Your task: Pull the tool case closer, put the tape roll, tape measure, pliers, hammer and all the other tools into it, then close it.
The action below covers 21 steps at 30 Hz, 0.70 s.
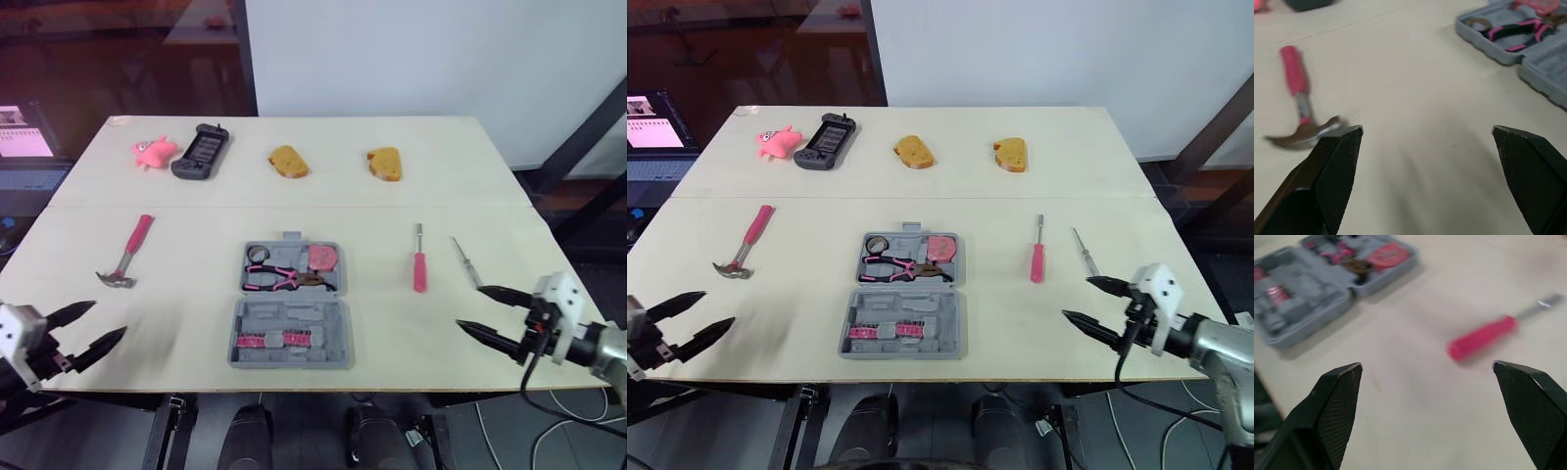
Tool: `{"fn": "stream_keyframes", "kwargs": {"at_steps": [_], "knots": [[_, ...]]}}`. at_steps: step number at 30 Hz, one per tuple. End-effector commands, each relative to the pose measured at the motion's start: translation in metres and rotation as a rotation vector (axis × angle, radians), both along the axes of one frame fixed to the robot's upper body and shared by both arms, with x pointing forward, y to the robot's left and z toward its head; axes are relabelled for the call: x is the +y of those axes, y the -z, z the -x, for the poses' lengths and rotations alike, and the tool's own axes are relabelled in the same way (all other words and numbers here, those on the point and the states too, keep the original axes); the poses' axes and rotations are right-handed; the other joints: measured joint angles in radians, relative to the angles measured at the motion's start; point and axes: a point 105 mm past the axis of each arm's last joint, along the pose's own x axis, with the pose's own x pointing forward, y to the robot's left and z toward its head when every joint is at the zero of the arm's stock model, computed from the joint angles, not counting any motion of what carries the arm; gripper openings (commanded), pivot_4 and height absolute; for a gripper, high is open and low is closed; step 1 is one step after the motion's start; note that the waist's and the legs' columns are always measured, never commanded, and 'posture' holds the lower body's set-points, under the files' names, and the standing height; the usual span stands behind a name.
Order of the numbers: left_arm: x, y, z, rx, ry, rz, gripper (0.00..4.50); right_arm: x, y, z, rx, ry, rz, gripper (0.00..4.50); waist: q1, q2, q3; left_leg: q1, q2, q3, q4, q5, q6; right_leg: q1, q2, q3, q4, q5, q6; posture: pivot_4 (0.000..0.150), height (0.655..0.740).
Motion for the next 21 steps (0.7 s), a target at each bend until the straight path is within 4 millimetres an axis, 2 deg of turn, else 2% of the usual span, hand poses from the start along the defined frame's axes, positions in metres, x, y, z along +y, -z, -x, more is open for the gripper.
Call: {"fn": "stream_keyframes", "kwargs": {"at_steps": [1,5,7,11,15,16,18,21], "knots": [[0.012,-0.013,0.005,-0.018,-0.020,0.017,4.44,-0.016,-0.011,0.003,-0.041,0.030,-0.006,4.50,-0.001,0.000,0.000,0.000,0.000,0.000,0.000,0.000,0.000,0.000,0.000,0.000,0.000,0.000,0.000,0.150,0.7207],[0.013,-0.023,-0.002,-0.037,-0.010,0.022,4.44,-0.029,-0.015,0.003,-0.047,0.059,0.011,4.50,-0.001,-0.001,0.000,0.000,0.000,0.000,0.000,0.000,0.000,0.000,0.000,0.000,0.000,0.000,0.000,0.150,0.7207],[0.002,-0.025,-0.008,-0.020,0.046,0.033,4.44,-0.030,-0.014,0.002,-0.045,0.060,0.013,4.50,0.000,-0.001,0.000,0.000,0.000,0.000,0.000,0.000,0.000,-0.001,0.000,0.000,0.000,0.000,0.000,0.150,0.7207],[-0.026,-0.045,-0.033,-0.036,0.207,-0.016,4.44,-0.022,-0.019,-0.008,-0.087,0.070,0.021,4.50,0.003,-0.001,0.000,0.000,0.000,0.000,0.000,0.000,0.000,0.000,0.000,0.000,0.000,0.000,0.000,0.150,0.7207],[-0.062,-0.068,-0.060,-0.079,0.362,-0.047,4.44,0.000,-0.025,-0.007,-0.126,0.078,-0.022,4.50,0.007,0.000,0.000,0.000,0.000,0.000,0.000,0.000,0.000,0.001,0.000,0.000,0.000,0.000,0.000,0.150,0.7207],[-0.086,-0.075,-0.070,-0.087,0.453,-0.028,4.44,0.012,-0.025,0.000,-0.132,0.075,-0.030,4.50,0.009,0.000,0.000,0.000,0.000,0.000,0.000,0.000,0.000,0.001,0.000,0.000,0.000,0.000,0.000,0.150,0.7207],[-0.122,-0.085,-0.080,-0.076,0.595,-0.009,4.44,0.028,-0.029,0.011,-0.149,0.088,-0.044,4.50,0.015,0.000,0.000,-0.001,0.000,-0.001,0.000,0.000,0.000,0.001,0.001,0.000,0.000,0.000,0.001,0.150,0.7207],[-0.153,-0.091,-0.088,-0.037,0.708,0.040,4.44,0.042,-0.036,0.023,-0.158,0.114,-0.066,4.50,0.007,0.001,0.000,-0.002,-0.001,-0.001,0.001,0.000,0.000,0.002,0.001,0.000,0.000,0.000,0.002,0.150,0.7207]]}}
